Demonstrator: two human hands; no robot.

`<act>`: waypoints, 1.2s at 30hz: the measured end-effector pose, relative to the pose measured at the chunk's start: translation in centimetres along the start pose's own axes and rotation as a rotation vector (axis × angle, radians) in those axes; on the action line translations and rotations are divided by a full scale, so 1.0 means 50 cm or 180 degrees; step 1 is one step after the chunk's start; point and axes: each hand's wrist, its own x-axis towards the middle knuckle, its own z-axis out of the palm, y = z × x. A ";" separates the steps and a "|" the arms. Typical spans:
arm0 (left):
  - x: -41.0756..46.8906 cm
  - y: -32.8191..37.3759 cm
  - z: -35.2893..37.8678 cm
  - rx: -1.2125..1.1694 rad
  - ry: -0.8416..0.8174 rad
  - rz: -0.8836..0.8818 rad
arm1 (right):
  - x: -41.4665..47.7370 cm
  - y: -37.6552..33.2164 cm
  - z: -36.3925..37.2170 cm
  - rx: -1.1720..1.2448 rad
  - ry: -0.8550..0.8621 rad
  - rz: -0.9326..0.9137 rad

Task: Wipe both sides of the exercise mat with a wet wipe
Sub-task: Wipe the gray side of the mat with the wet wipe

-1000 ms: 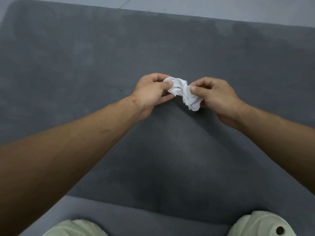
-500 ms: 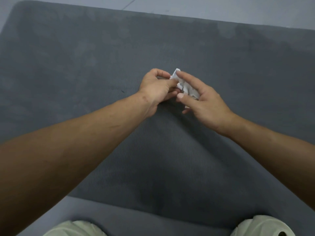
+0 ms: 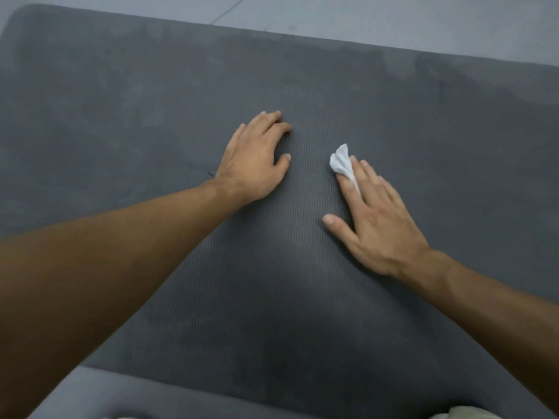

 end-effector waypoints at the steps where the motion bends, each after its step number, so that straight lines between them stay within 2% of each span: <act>1: 0.001 -0.003 0.007 0.0069 -0.0010 -0.0019 | -0.002 -0.015 0.002 -0.0028 -0.0058 -0.0119; 4: -0.014 -0.008 0.027 0.0298 0.0091 0.0101 | 0.000 -0.045 0.012 -0.0192 -0.0136 -0.0461; 10: -0.023 -0.010 0.039 0.0566 0.0218 0.0176 | 0.021 -0.029 0.013 -0.0381 -0.0029 -0.0420; 15: -0.021 -0.009 0.036 0.0632 0.0199 0.0146 | 0.108 0.008 -0.012 -0.0007 0.0340 0.0516; 18: -0.017 -0.010 0.037 0.0740 0.0131 0.0146 | 0.167 0.068 -0.038 -0.0061 0.0411 0.0746; 22: -0.017 -0.012 0.038 0.0837 0.0117 0.0131 | 0.194 0.096 -0.049 -0.0020 0.0342 0.0612; 27: -0.016 -0.013 0.039 0.0858 0.0149 0.0143 | 0.132 0.026 -0.045 -0.0126 -0.0076 -0.0502; 29: -0.016 -0.013 0.041 0.0860 0.0132 0.0148 | 0.115 0.019 -0.036 -0.0254 -0.0075 -0.0670; 36: -0.014 -0.014 0.043 0.0903 0.0010 0.0077 | 0.215 0.093 -0.049 -0.0221 0.0384 0.0106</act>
